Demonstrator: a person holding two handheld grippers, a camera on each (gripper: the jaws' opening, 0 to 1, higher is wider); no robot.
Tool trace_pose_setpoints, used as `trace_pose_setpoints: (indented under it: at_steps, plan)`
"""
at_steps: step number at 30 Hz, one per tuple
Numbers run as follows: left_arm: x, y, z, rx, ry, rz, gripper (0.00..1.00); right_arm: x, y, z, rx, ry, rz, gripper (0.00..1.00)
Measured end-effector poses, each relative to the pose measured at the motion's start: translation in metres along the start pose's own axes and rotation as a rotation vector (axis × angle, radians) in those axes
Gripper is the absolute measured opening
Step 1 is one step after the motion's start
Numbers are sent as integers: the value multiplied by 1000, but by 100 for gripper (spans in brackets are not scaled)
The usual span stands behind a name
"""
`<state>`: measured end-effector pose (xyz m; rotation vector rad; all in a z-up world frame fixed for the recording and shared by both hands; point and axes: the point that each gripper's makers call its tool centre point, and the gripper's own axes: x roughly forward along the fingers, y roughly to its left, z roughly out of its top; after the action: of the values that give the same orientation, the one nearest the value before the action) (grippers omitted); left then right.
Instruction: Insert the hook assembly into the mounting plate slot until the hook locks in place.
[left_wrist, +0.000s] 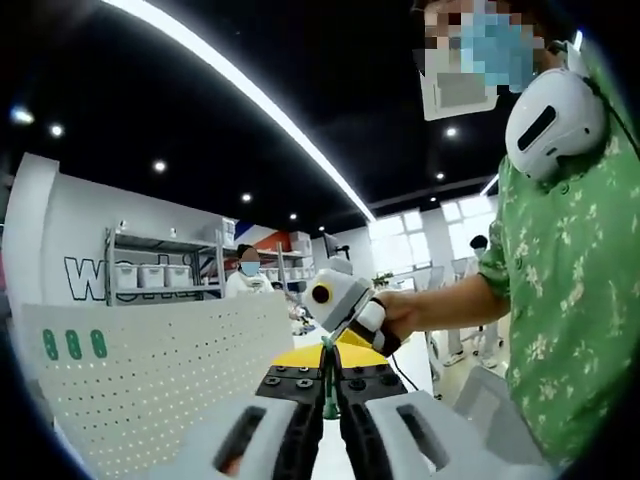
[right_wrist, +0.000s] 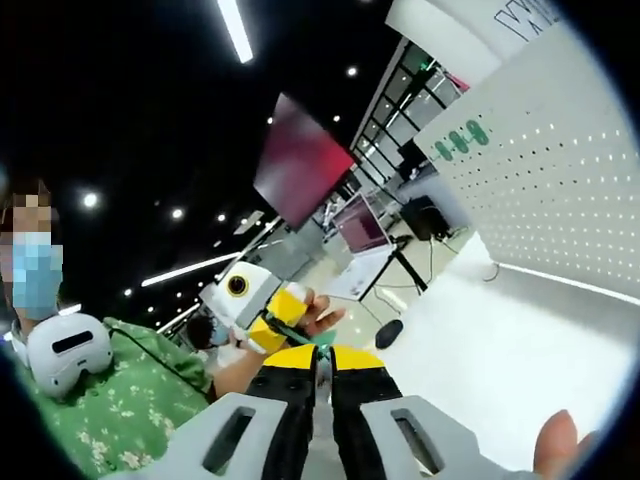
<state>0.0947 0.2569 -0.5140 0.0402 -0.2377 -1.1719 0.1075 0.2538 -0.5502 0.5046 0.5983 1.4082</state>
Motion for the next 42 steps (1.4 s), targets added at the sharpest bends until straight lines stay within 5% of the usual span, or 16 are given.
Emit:
trace_pose_setpoints:
  at_steps: [7,13,25,35,38,39,42]
  plan:
    - [1,10,-11,43,67,87,3,-3,-15,5,-32,-39,-109,2]
    - [-1,20,-30,104,192,165,3,-7,-26,11,-133,-50,-230,1]
    - [2,26,-55,159,346,227,3,-6,-29,15,-320,-28,-356,1]
    - [-1,27,-54,128,332,243,2,-5,-25,17,-426,-9,-387,0]
    - [-3,28,-57,113,344,253,2,-3,-19,19,-430,-26,-356,0]
    - [-3,29,-60,118,347,257,2,-1,-15,18,-369,-37,-328,0]
    - [-3,28,-59,101,329,257,2,-5,-24,23,-451,-25,-389,0]
